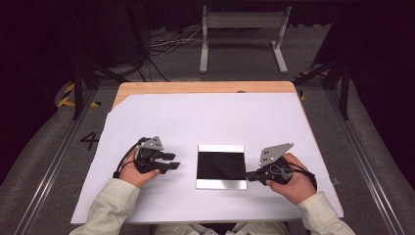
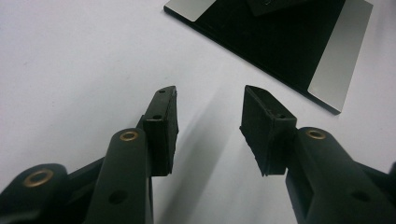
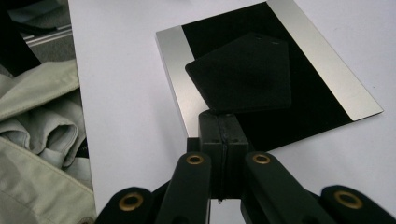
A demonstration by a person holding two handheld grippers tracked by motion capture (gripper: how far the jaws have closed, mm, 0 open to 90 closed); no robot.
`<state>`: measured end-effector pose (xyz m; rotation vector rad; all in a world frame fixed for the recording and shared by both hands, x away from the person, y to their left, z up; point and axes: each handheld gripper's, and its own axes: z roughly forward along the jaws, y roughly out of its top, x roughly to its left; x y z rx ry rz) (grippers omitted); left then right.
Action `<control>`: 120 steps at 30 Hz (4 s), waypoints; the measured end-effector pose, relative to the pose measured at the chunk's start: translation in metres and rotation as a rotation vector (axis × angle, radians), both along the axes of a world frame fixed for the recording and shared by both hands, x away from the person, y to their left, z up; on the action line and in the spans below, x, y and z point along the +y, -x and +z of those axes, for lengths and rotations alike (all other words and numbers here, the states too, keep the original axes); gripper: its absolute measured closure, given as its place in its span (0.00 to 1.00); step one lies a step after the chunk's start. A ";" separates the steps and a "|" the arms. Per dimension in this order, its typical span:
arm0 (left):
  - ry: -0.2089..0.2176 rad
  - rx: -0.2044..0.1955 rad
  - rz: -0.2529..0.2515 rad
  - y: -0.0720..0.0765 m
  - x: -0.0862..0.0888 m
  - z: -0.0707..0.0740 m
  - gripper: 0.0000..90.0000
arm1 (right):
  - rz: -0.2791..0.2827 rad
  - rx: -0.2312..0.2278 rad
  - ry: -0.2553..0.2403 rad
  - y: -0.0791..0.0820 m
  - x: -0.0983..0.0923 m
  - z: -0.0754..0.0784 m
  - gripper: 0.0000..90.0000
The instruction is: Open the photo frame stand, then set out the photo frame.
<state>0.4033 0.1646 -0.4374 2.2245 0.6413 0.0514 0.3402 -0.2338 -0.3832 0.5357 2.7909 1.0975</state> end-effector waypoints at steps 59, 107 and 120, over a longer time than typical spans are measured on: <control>0.009 0.022 0.000 0.000 -0.002 -0.003 0.62 | -0.245 0.116 -0.275 -0.002 -0.016 0.016 0.60; 0.006 0.033 -0.007 0.000 -0.003 -0.005 0.62 | -0.531 0.490 -0.436 -0.024 0.006 -0.027 0.52; 0.004 0.032 -0.007 0.000 -0.003 -0.005 0.62 | -0.493 0.504 -0.423 -0.025 0.012 -0.031 0.58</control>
